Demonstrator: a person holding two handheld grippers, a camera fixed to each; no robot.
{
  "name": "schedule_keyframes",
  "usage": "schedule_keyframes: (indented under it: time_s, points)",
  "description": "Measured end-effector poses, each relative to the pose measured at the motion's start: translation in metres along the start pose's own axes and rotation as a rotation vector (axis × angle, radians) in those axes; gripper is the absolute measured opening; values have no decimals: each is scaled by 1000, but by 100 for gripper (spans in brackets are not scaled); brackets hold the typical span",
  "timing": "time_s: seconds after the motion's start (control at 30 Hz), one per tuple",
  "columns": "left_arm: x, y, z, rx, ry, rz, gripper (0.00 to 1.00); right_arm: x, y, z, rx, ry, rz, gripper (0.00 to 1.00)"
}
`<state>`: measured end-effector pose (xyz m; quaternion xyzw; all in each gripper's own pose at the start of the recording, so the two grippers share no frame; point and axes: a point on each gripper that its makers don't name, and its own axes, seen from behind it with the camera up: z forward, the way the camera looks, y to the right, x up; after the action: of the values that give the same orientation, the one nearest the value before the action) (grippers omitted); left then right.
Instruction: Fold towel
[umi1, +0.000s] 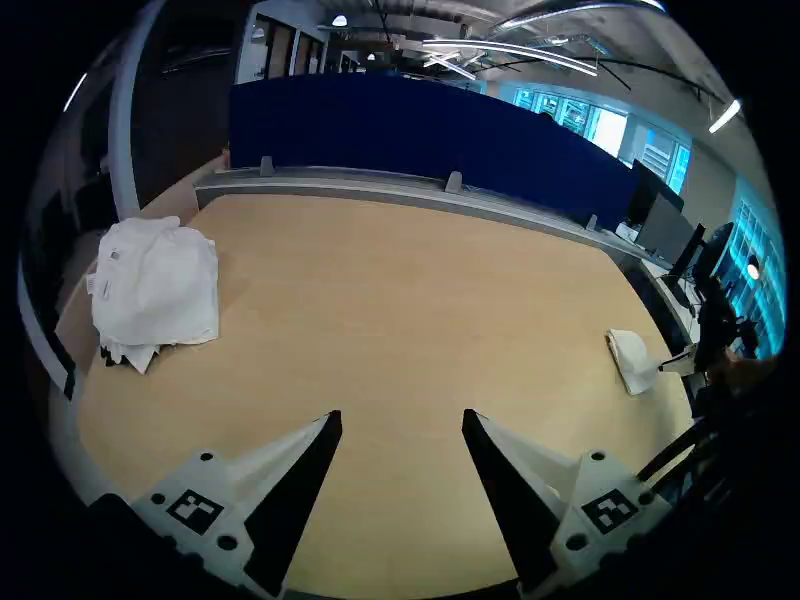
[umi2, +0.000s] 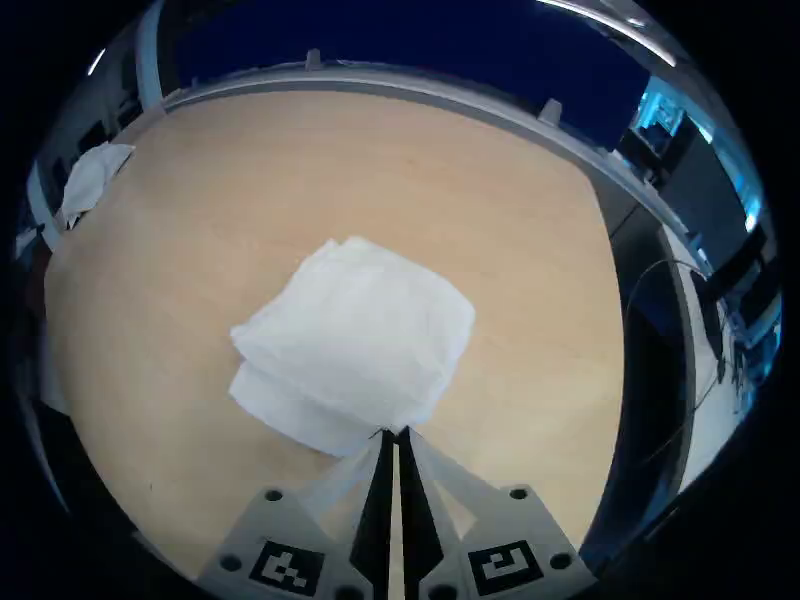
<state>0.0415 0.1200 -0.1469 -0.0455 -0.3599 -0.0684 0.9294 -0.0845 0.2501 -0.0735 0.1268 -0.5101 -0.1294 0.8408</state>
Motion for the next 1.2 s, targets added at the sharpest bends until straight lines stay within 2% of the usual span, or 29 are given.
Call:
schedule_keyframes:
  time_s: [0.27, 0.47, 0.8, 1.0, 1.13, 1.2]
  points:
    - [-1, -2, -1, 5, 0, -3, 89, -26, 0, 10, -13, -47, 54, 4]
    - [-2, 0, 1, 6, -1, 1, 89, -34, 1, 15, -27, -63, 84, 6]
    - [-2, 4, 1, -1, -1, 7, 89, -37, 4, 19, -46, -69, 87, 14]
    - [1, 3, 0, -2, 0, 9, 89, -39, 7, 15, -64, -65, 79, 24]
    - [2, 4, -1, -5, 1, 11, 89, -41, 9, 11, -80, -62, 73, 41]
    - [3, 4, 0, -7, 2, 12, 89, -41, 10, 9, -88, -60, 71, 53]
